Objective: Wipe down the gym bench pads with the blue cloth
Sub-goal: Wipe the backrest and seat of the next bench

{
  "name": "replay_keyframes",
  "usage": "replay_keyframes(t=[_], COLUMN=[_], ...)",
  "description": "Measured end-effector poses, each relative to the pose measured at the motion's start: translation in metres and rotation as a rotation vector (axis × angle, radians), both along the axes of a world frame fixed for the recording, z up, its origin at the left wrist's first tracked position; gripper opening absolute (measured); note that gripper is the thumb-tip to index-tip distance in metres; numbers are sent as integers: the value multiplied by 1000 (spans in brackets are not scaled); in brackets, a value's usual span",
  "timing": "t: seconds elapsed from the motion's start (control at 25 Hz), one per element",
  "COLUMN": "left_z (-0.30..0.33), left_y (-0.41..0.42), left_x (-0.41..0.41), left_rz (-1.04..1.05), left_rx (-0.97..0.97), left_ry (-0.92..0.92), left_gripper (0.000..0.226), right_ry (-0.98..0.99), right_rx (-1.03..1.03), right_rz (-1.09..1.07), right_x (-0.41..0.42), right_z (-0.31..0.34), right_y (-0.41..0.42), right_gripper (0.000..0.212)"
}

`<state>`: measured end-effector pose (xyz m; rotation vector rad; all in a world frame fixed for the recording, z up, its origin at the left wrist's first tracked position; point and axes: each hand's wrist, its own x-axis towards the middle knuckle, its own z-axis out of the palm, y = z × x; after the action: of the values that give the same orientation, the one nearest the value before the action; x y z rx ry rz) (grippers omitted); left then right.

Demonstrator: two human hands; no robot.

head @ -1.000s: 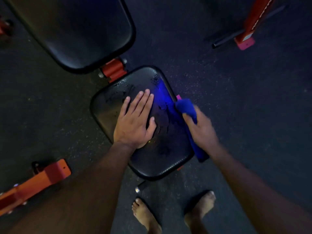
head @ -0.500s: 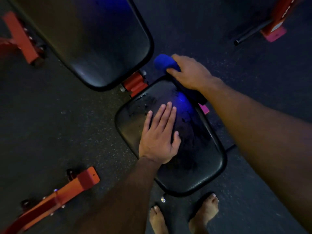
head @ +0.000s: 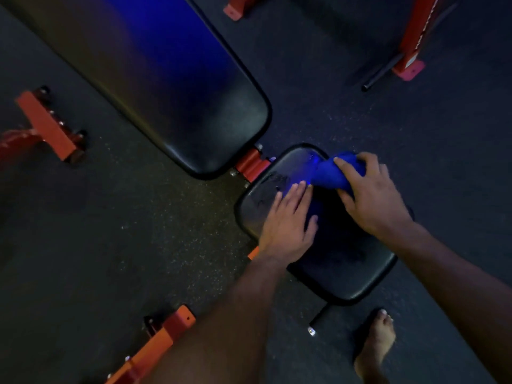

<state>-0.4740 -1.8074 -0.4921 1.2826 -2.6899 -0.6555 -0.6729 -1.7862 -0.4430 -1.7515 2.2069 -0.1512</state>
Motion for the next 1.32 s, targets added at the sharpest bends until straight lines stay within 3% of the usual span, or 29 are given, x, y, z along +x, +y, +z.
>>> replay_keyframes(t=[0.16, 0.36, 0.52, 0.72, 0.88, 1.12, 1.32], left_z=[13, 18, 13, 3, 6, 4, 6], left_y=[-96, -187, -228, -231, -232, -231, -230], left_x=[105, 143, 128, 128, 127, 129, 128], left_rz=[-188, -493, -507, -515, -493, -506, -507], left_rx=[-382, -577, -616, -651, -636, -651, -633], left_ry=[-227, -399, -431, -438, -398, -371, -371], left_gripper=[63, 63, 64, 64, 64, 61, 62], right_ry=[31, 56, 213, 98, 96, -33, 106], right_rx=[54, -48, 6, 30, 8, 37, -27], right_rz=[25, -53, 56, 179, 99, 364, 616], right_x=[23, 35, 52, 38, 58, 196, 135], right_z=[4, -4, -42, -60, -53, -52, -64], right_y=[-25, -77, -83, -92, -92, -48, -65], right_gripper=[57, 53, 67, 82, 70, 46, 50])
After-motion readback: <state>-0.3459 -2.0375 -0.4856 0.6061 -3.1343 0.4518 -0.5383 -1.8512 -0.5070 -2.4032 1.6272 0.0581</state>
